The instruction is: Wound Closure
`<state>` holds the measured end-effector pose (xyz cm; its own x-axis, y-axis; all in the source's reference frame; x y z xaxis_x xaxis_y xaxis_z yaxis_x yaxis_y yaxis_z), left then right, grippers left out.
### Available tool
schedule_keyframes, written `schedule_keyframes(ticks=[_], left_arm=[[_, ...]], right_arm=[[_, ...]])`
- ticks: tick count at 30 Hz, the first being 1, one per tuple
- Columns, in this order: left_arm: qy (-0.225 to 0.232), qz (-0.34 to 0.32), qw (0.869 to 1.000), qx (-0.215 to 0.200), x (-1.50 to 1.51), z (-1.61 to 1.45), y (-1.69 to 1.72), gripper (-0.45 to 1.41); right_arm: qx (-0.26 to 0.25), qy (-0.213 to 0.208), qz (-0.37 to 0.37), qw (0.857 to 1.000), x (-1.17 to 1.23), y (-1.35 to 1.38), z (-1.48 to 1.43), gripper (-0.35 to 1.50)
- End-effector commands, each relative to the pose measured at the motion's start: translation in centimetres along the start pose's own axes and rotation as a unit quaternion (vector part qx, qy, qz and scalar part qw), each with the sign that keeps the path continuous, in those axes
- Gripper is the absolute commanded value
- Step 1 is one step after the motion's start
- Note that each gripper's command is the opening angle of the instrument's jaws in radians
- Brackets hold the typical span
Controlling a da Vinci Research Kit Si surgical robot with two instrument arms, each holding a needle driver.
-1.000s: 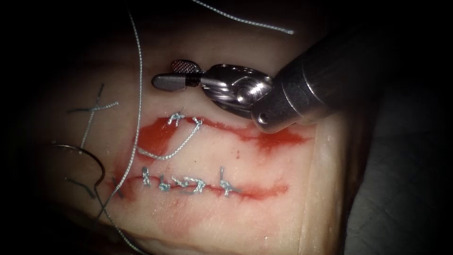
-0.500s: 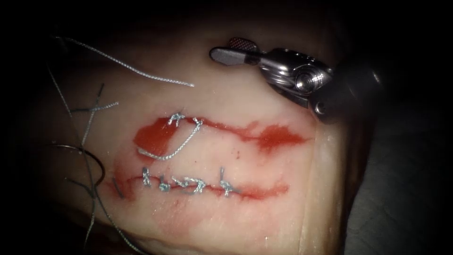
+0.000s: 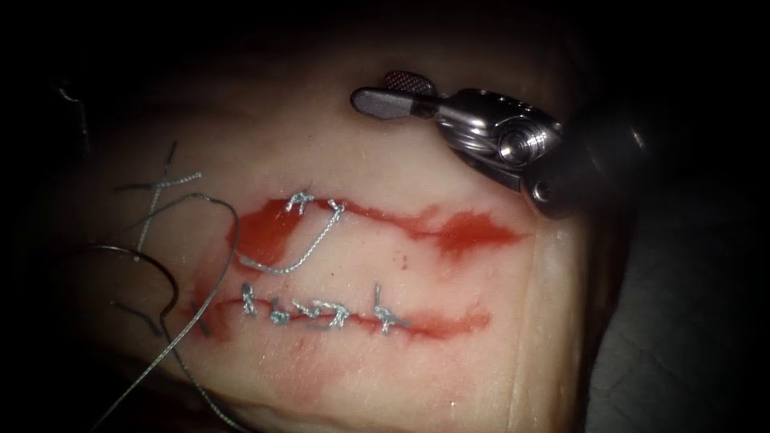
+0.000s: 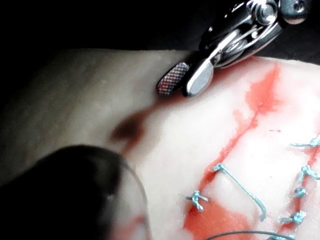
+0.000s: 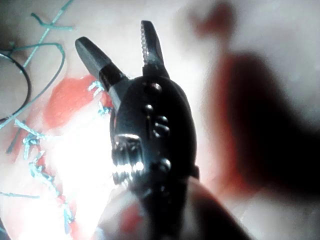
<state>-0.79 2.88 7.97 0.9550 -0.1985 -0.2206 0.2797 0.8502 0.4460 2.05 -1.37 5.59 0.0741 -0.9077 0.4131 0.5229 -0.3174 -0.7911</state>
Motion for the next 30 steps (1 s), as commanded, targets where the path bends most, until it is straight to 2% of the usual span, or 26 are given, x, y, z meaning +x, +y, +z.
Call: schedule_keyframes(ticks=[1, 4, 6, 10, 14, 20, 23, 24, 30], left_arm=[[-0.022, 0.006, 1.0, 0.003, -0.15, -0.04, 0.0, 1.4], [-0.079, 0.015, 0.997, 0.008, -0.42, -0.2, -0.15, 1.35], [-0.108, 0.012, 0.994, 0.029, -0.6, -0.27, -0.3, 1.31], [-0.15, 0.009, 0.986, 0.076, -1.01, -0.34, -0.68, 0.88], [-0.179, 0.017, 0.979, 0.098, -1.37, -0.3, -0.92, 0.81], [-0.129, 0.031, 0.983, 0.123, -1.46, 0.0, -1.1, 0.61], [-0.124, 0.034, 0.982, 0.14, -1.47, 0.12, -1.09, 0.45], [-0.12, 0.037, 0.981, 0.147, -1.47, 0.15, -1.09, 0.45], [-0.08, 0.054, 0.971, 0.217, -1.37, 0.37, -1.17, 0.3]], right_arm=[[-0.002, -0.001, 0.0, 1.0, 0.02, 0.03, 0.08, 1.4], [-0.003, -0.001, 0.0, 1.0, 0.02, 0.03, 0.08, 1.4], [-0.003, -0.001, 0.0, 1.0, 0.02, 0.02, 0.08, 1.4], [-0.002, -0.001, 0.0, 1.0, 0.02, 0.02, 0.08, 1.4], [-0.002, -0.002, -0.001, 1.0, 0.04, 0.02, 0.09, 1.4], [-0.002, -0.003, -0.002, 1.0, 0.07, 0.03, 0.1, 1.38], [-0.001, -0.003, -0.002, 1.0, 0.07, 0.04, 0.11, 1.38], [0.0, -0.004, -0.002, 1.0, 0.07, 0.04, 0.12, 1.38], [0.0, -0.004, -0.003, 1.0, 0.1, 0.04, 0.13, 1.38]])
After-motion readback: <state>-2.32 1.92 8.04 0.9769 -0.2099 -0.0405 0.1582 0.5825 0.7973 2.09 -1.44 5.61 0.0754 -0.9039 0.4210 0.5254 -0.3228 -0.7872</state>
